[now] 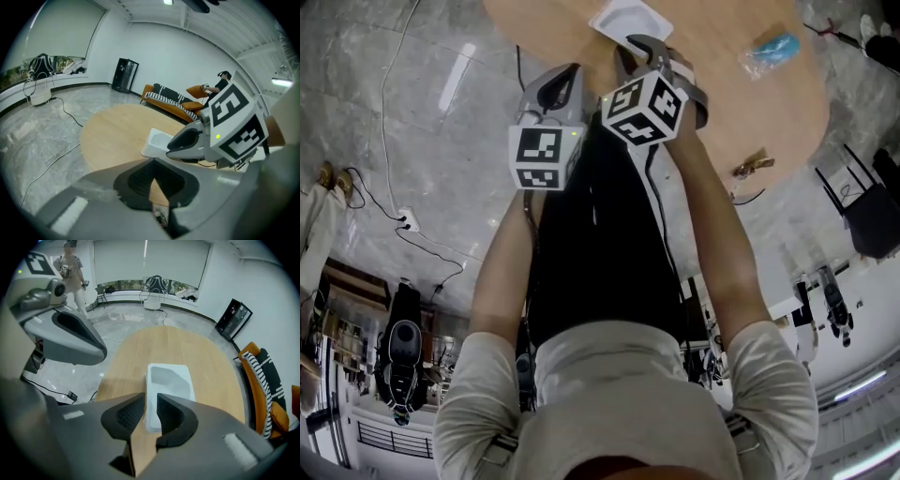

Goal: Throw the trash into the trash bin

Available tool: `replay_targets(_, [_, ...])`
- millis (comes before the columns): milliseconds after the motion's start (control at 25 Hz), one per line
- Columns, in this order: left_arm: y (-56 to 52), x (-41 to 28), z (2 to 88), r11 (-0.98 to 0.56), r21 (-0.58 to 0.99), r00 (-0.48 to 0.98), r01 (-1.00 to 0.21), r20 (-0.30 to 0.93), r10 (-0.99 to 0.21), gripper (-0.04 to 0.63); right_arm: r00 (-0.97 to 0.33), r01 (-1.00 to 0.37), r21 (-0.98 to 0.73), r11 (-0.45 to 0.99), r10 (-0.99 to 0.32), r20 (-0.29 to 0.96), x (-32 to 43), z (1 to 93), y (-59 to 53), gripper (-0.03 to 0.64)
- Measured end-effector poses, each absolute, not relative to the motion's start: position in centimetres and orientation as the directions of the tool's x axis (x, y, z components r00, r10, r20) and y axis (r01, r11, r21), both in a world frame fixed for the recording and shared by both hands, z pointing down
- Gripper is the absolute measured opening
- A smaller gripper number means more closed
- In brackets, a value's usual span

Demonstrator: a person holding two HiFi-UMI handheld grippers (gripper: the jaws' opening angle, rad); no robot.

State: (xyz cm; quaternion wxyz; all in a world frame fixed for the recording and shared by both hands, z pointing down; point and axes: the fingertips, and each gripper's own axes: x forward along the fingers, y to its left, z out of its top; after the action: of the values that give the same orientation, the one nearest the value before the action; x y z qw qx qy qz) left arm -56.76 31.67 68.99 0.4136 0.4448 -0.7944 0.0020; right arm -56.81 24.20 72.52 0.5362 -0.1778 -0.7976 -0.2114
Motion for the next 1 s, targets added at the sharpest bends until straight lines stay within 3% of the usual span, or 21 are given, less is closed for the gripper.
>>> replay_targets(480, [31.6, -55.9, 68.1, 0.615, 0.382, -0.261, -0.690, 0.662, -0.703, 0.018, -0.384, 0.509, 0.188, 0.840, 0.026, 0.923, -57.5, 70.7, 23.8, 0.037])
replay_targets(1000, [31.3, -56.8, 55.8, 0.600, 0.362, -0.327, -0.713, 0.585, -0.742, 0.018, -0.520, 0.428, 0.223, 0.876, 0.037, 0.853, -57.1, 55.0, 26.1, 0.037])
